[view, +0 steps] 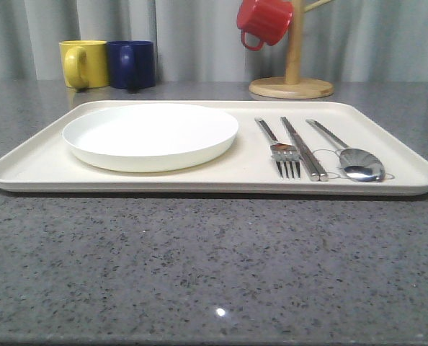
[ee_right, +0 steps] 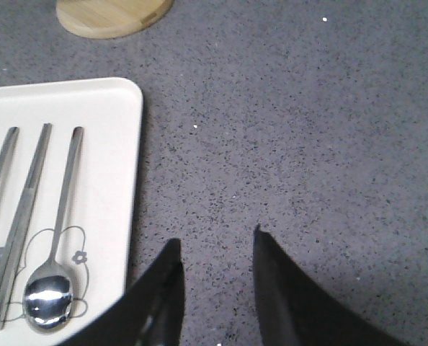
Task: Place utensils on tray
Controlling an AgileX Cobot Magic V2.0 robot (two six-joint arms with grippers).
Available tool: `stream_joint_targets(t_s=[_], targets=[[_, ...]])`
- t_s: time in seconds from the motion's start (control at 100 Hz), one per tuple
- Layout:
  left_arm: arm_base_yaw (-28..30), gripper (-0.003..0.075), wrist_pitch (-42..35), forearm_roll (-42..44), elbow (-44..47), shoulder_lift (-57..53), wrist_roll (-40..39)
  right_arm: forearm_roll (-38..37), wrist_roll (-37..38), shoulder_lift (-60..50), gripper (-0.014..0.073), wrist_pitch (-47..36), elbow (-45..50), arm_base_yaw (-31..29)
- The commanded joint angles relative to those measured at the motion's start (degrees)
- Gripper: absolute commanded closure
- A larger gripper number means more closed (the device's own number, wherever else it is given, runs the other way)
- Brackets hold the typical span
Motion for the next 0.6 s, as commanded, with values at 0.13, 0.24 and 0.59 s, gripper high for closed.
stream_joint_targets(t_s=[0.13, 0.24, 0.59], targets=[[0.17, 0.0738, -4.47, -0.46, -1.52, 0.33, -0.35, -1.73, -0.62, -12.81, 0.0337, -10.18, 8.48, -0.28], [0.17, 0.0738, -4.47, -0.46, -1.52, 0.33, -0.35, -1.73, -0.62, -16.64, 0.0337, -10.07, 11.18, -0.28], [0.17, 0.0738, -4.47, -0.46, -1.52, 0.33, -0.35, -1.73, -0.62, -18.52, 0.0632, -9.94, 11.67, -0.28]])
